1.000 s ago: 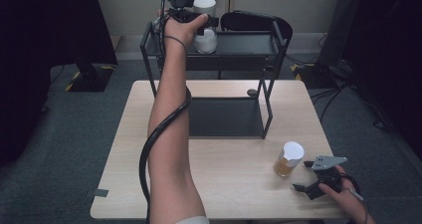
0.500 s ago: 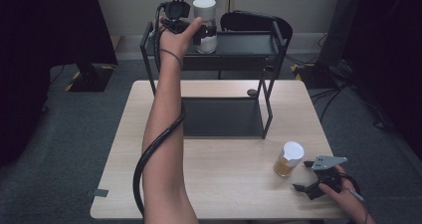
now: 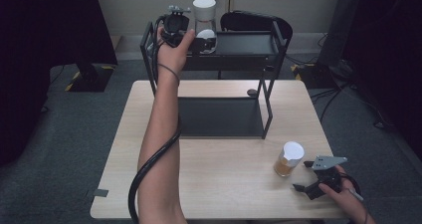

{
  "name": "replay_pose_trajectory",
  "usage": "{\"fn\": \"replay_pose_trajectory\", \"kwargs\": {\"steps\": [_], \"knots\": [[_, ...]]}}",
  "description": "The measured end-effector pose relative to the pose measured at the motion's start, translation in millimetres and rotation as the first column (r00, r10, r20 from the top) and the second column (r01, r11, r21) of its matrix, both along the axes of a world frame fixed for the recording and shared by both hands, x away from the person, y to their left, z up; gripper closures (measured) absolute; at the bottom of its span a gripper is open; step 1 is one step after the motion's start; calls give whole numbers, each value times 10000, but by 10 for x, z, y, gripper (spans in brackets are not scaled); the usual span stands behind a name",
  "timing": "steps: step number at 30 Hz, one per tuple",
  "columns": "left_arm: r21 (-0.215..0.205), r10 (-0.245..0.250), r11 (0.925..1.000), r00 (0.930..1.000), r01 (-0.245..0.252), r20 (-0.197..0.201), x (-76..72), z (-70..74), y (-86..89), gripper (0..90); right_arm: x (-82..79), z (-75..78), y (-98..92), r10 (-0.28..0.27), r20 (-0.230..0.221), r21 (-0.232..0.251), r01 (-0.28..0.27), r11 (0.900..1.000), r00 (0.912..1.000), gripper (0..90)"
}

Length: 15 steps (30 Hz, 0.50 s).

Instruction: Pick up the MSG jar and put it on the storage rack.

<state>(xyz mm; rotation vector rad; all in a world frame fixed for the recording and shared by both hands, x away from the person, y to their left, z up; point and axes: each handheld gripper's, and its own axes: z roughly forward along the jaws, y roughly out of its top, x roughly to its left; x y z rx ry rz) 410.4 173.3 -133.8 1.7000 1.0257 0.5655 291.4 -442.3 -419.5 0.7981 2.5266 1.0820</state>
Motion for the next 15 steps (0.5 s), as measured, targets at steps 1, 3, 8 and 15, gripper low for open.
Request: {"fn": "replay_pose_trajectory", "kwargs": {"steps": [1, 3, 8, 15], "knots": [[30, -43, 10000, 10000, 42, 36, -12, -12, 5, 7, 0, 0, 0, -1, -3, 0, 1, 10000, 10000, 0], [21, -88, 10000, 9999, 88, 58, -38, -40, 12, 7, 0, 0, 0, -4, -3, 1, 4, 10000, 10000, 0], [-50, -171, 9998, 9998, 171, 66, -85, -132, 43, 7, 0, 0, 0, 4, 8, -7, -4, 10000, 10000, 0], [-108, -265, 9996, 9996, 266, 80, -135, -255, 86, 7, -1, -1, 0, -4, 4, 5, 4, 10000, 10000, 0]]}}
